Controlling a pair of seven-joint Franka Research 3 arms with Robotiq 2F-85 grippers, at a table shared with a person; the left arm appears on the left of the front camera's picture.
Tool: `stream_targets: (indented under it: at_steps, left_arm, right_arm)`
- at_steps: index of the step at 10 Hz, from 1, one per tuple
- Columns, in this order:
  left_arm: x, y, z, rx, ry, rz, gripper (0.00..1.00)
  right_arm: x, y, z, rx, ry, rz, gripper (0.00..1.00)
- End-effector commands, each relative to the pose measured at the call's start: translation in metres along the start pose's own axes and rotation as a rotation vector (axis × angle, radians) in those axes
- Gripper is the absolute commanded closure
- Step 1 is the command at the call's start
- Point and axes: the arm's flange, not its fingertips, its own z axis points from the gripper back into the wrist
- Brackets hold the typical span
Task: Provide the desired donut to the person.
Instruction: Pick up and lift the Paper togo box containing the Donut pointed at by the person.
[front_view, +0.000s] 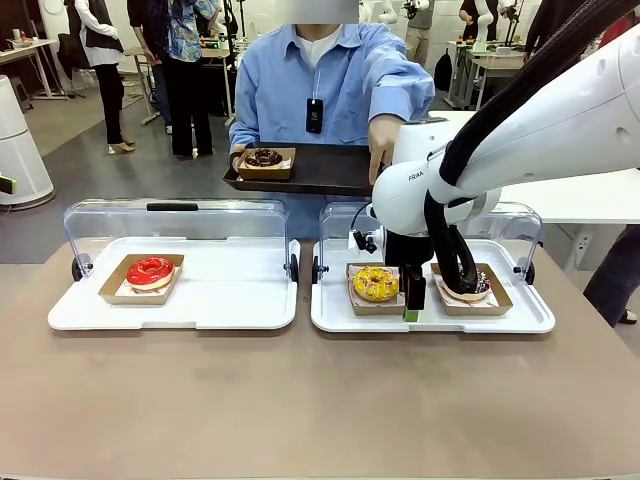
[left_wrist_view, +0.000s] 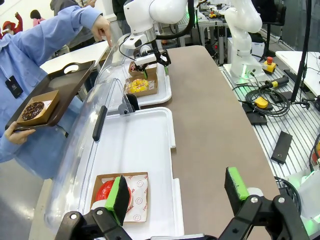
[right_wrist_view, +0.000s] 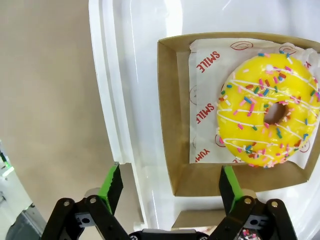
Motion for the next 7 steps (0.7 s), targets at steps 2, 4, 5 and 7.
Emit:
stream_targets:
  at_steps: [2,4,5,7]
  left_arm:
    - [0.0012,-0.0007,0.0024,-0.001,-0.002,-0.001,0.0]
    - [0.0012,-0.0007,0.0024,-0.001,-0.002,-0.001,0.0]
    - [0.0012,-0.0007,0.0024,-0.001,-0.002,-0.001,0.0]
    - [0.0012,-0.0007,0.0024,-0.001,-0.002,-0.001,0.0]
  right_arm:
    - [-0.0001,-0.0106,-0.0039,0.011,0.03,-0.03,0.0]
    - [-0.0004,-0.0106,-0.0033,-0.003,0.028,-0.021,0.6]
    - [0.0001,-0.0104,-0.0036,-0.005,0.026,-0.02,0.69]
    - [-0.0006,-0.0109,-0.0046,0.001,0.023,-0.021,1.0]
